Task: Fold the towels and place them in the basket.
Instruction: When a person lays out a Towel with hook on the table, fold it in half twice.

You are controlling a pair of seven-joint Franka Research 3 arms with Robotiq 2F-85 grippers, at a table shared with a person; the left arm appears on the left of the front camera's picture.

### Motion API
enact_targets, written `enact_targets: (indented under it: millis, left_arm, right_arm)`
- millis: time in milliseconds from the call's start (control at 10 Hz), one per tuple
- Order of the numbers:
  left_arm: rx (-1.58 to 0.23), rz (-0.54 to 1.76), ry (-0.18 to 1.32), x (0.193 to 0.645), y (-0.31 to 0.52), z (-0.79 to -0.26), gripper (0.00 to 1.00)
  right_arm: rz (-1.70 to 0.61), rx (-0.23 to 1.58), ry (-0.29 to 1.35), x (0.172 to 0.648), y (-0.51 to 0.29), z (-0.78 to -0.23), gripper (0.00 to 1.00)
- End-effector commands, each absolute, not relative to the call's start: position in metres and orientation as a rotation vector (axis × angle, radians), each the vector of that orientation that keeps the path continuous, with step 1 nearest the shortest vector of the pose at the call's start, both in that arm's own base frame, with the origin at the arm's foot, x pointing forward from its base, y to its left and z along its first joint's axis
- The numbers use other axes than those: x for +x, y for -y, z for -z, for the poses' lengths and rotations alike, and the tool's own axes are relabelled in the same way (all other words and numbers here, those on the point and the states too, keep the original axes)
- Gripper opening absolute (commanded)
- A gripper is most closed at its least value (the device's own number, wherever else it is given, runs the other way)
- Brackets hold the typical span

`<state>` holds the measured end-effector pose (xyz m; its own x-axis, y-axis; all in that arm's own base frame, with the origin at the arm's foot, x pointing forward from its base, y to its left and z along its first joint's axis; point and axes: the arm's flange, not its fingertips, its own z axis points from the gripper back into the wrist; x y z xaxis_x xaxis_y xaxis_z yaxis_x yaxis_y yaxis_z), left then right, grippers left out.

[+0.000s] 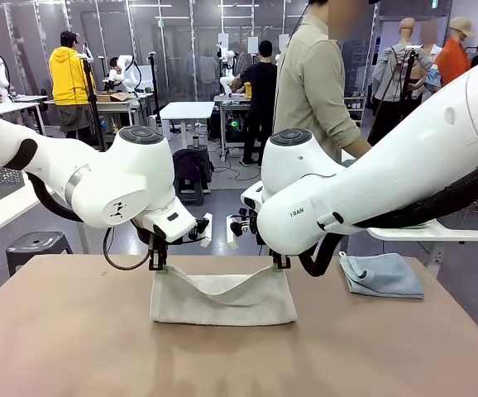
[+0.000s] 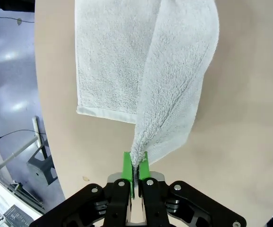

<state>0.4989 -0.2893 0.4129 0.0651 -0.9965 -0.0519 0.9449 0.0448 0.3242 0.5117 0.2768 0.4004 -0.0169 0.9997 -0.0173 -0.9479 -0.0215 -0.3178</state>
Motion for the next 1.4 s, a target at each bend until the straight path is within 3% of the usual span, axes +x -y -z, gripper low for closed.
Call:
enact_targets:
  millis: [0, 400, 800, 1300]
  left_arm:
    - [0.306, 1.498, 0.208, 0.498, 0.287, -0.413, 0.06]
    - [0.304, 1.499, 0.208, 0.499, 0.289, -0.413, 0.06]
    - [0.252, 1.517, 0.173, 0.561, 0.28, -0.416, 0.06]
    - [0.206, 1.544, 0.126, 0.606, 0.293, -0.399, 0.06]
  right_arm:
    - [-1.574, -0.262, 0.254, 0.508, -0.278, -0.403, 0.05]
    - [-1.583, -0.264, 0.247, 0.509, -0.281, -0.401, 0.05]
    - [-1.586, -0.261, 0.253, 0.569, -0.273, -0.384, 0.05]
    - [-1.555, -0.264, 0.229, 0.608, -0.271, -0.374, 0.05]
